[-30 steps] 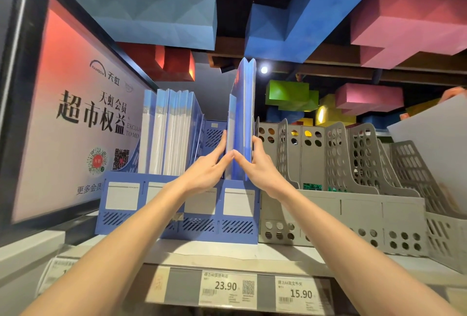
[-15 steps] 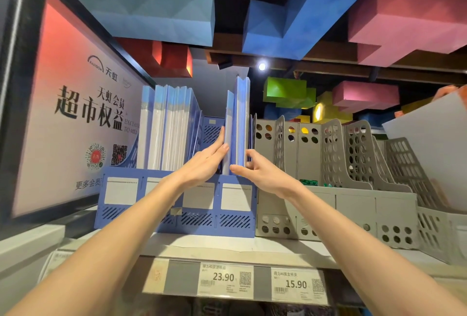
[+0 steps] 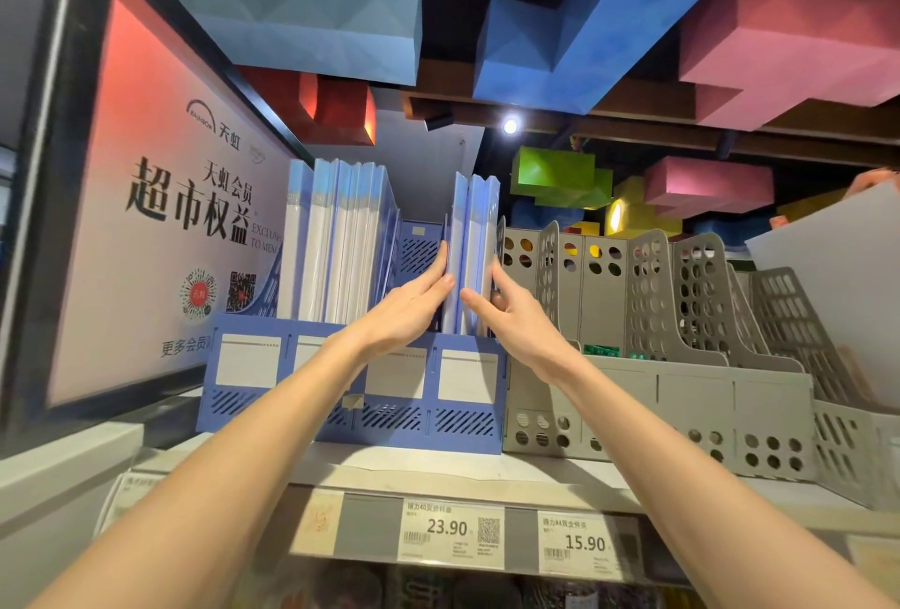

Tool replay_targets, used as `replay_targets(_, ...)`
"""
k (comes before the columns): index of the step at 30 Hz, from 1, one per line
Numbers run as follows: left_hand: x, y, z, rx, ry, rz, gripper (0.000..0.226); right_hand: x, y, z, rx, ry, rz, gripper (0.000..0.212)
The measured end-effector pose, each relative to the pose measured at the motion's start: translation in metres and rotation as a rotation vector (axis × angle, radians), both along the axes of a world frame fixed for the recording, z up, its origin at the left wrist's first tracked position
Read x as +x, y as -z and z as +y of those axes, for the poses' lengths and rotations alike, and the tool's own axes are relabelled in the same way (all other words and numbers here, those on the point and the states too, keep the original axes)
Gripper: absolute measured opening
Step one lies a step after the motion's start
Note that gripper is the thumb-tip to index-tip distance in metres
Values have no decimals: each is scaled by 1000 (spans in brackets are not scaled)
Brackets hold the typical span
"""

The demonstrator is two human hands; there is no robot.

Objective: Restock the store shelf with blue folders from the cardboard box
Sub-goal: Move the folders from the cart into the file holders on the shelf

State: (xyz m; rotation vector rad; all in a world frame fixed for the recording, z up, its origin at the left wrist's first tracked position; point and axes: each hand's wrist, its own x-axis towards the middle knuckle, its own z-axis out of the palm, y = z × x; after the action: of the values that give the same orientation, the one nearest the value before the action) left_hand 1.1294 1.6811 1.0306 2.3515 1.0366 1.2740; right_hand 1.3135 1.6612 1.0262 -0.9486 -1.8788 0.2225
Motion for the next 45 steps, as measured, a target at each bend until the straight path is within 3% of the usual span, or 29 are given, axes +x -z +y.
replay_targets(4,0,0,2,-8,-7,8,58,-10,-2,-4,-5,106,-103,82)
replay_targets(8,1,0,5,7,-20,25,57,-13,3,-1,-20,183,-124,83)
replay_targets(15,1,0,2,38,-64,82,55,-24,3,-11,-44,321,-62,74)
replay_targets(19,0,7,-11,74,-131,43,58,-28,4,-35,-21,406,-58,49)
replay_targets(23,-2,22,-38,128,-162,-58,56,-24,14,-63,-9,431,-61,55)
replay_targets(28,-6,35,-85,181,-198,-149,49,-18,25,-102,84,405,-48,39)
replay_targets(35,-9,75,-176,166,-275,-171,40,-17,70,-169,89,257,135,22)
replay_targets(45,-79,230,-363,26,-506,-393,25,-106,216,-301,-132,-173,178,13)
